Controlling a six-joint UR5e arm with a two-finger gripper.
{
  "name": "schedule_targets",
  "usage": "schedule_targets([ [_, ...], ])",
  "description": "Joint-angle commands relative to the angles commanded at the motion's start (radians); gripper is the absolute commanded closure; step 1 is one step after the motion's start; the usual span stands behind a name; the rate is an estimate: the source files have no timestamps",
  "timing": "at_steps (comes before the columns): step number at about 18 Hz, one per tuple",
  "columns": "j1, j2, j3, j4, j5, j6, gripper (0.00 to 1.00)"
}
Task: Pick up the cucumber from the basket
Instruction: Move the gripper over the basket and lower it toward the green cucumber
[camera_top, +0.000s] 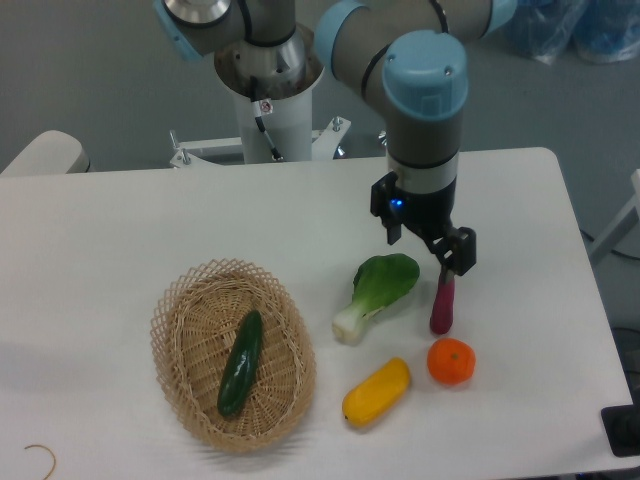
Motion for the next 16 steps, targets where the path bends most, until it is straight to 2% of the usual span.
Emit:
schedule_targets([
  [2, -0.022, -0.008, -0.029, 0.027, 0.002, -0.095, 0.00],
  [5, -0.074, -0.017, -0.080, 0.136, 0.000, -0.287, 0.00],
  [9, -0.141, -0.054, -0.106, 0.152, -0.002, -0.549, 0.00],
  [13, -0.199, -0.109, -0.106, 0.153, -0.003, -0.700, 0.00],
  [14, -0.215, -0.126, -0.106, 0.163, -0.002, -0.732, 0.00],
  [16, -0.252, -0.156, -0.114, 0.230, 0.011, -0.755, 0.00],
])
